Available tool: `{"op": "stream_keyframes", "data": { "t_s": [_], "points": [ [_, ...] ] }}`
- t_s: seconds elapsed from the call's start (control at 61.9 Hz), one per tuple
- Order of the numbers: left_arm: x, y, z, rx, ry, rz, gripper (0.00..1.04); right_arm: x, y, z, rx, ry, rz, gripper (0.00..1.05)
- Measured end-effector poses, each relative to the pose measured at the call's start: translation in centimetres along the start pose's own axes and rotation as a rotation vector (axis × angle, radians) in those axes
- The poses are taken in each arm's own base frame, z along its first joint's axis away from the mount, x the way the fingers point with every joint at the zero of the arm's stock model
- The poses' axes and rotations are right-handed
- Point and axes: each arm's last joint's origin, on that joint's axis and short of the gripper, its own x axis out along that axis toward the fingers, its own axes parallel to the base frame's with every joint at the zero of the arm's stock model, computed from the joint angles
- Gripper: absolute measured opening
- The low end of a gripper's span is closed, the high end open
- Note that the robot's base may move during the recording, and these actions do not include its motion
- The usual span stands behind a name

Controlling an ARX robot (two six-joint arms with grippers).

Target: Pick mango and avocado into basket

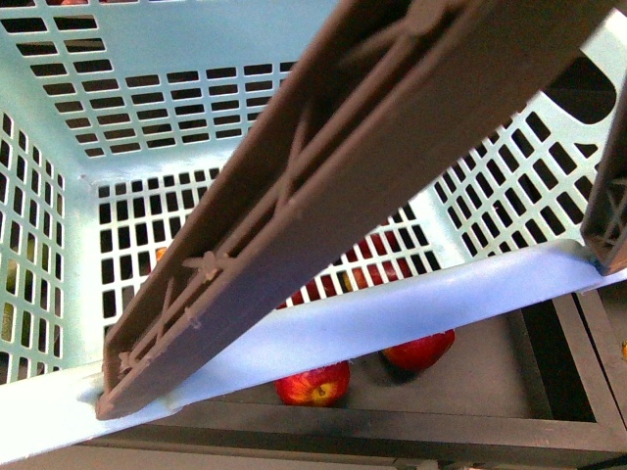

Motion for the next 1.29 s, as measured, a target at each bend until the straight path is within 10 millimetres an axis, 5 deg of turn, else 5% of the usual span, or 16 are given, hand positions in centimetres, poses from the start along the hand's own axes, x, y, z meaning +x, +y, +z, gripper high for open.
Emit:
{"op": "stream_keyframes", "data": {
  "t_s": [0.178,0.355,0.678,1.292],
  "points": [
    [0.0,0.0,0.0,0.0,0.0,0.0,0.04,7.1,-3.4,2.6,0.021,-0.016,-0.163,0.96],
    [0.0,0.0,0.0,0.0,-0.001,0.0,0.04,13.9,-5.9,0.8,0.052,0.136,-0.246,0.96],
    [0.0,0.0,0.0,0.0,0.0,0.0,0.04,20.9,-5.4,-0.7,0.076,0.238,-0.282,0.96],
    [0.0,0.0,0.0,0.0,0.0,0.0,0.04,25.4,-2.1,-3.4,0.182,0.32,-0.268,0.96]
  ]
}}
